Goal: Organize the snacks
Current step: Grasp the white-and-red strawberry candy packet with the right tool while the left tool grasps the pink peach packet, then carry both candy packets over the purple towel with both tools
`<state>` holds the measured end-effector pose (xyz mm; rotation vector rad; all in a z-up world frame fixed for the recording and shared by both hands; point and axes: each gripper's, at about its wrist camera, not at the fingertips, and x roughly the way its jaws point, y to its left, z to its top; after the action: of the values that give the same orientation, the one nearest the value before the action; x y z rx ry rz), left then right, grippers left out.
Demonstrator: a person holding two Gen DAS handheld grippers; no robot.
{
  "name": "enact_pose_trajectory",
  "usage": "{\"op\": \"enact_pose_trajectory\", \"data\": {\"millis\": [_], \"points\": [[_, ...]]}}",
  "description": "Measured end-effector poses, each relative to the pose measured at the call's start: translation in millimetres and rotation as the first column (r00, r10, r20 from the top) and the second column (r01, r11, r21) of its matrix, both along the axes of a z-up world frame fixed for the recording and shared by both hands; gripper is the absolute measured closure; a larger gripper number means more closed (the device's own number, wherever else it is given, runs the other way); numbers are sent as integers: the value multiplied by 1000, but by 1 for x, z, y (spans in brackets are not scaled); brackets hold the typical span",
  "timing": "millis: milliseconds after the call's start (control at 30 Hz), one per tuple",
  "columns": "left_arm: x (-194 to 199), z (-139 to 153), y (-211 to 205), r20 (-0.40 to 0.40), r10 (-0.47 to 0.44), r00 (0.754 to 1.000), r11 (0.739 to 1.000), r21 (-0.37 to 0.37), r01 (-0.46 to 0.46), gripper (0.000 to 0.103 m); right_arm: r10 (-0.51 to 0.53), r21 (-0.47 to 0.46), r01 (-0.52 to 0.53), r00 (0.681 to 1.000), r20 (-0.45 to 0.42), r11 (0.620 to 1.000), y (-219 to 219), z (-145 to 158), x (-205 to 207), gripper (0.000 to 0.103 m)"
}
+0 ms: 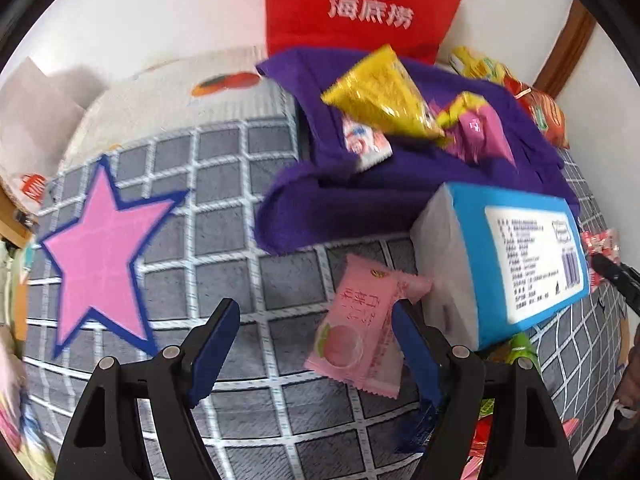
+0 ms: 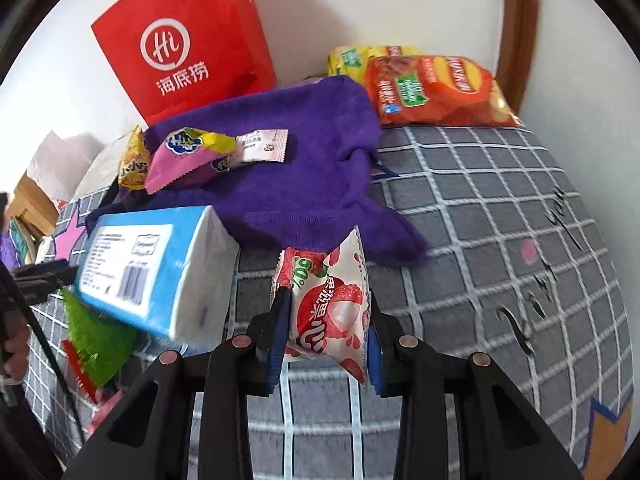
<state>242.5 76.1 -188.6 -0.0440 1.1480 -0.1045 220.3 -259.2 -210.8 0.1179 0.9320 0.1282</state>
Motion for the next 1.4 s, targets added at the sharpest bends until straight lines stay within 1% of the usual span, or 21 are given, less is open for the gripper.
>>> {"op": "enact_pose_trajectory", "data": {"millis": [67, 100, 200, 267, 300, 333, 367, 433, 533, 667, 800, 933, 967, 1200, 1400], "points": [[0, -4, -2, -4, -14, 1000, 999, -32, 14, 26, -9, 5, 9, 1000, 10, 1000, -3, 7, -12, 69], [1, -6, -4, -6, -23, 1000, 999, -34, 23, 26, -12, -1, 12, 1000, 13, 1000, -3, 10, -17, 69], [1, -10, -12, 1, -50, 999, 999, 0, 50, 28, -25, -13, 25, 1000, 6, 1000, -2, 11, -25, 69], [-1, -13, -19, 10, -74, 997, 997, 14, 74, 35, -27, -9, 27, 1000, -1, 1000, -2, 10, -29, 69], [-3, -14, -21, 17, -77, 997, 997, 24, 76, 42, -28, -7, 28, 1000, -4, 1000, -2, 10, -31, 69], [-1, -14, -21, 23, -79, 997, 996, 37, 78, 53, -30, -8, 30, 1000, -8, 1000, -1, 10, -33, 69], [-2, -13, -23, 28, -89, 996, 994, 60, 87, 55, -32, -3, 32, 999, -23, 999, 0, 10, -35, 69], [-1, -10, -24, 32, -107, 994, 992, 66, 104, 61, -29, -1, 29, 999, -27, 1000, 3, 11, -35, 69], [-6, 1, -18, 53, -95, 994, 994, 66, 91, 62, -22, -5, 22, 1000, -22, 1000, 9, 15, -35, 69], [-13, 21, -5, 85, -65, 994, 997, 44, 62, 62, -4, -5, 4, 1000, 2, 1000, 17, 28, -37, 69], [-24, 44, 5, 121, -26, 992, 1000, 11, 25, 62, 11, -3, -11, 999, 33, 1000, 25, 47, -41, 69], [-37, 70, 10, 163, -6, 987, 1000, -26, 11, 62, 25, -14, -25, 997, 73, 1000, 34, 71, -47, 69], [-41, 78, 10, 176, -4, 984, 999, -33, 10, 62, 26, -17, -25, 997, 70, 1000, 36, 76, -48, 69], [-60, 109, 7, 225, 13, 974, 998, -67, 2, 62, 46, -13, -44, 988, 148, 999, 47, 114, -61, 69], [-70, 131, 13, 257, 34, 966, 997, -81, -13, 62, 65, -12, -64, 983, 174, 998, 58, 138, -57, 69]]}}
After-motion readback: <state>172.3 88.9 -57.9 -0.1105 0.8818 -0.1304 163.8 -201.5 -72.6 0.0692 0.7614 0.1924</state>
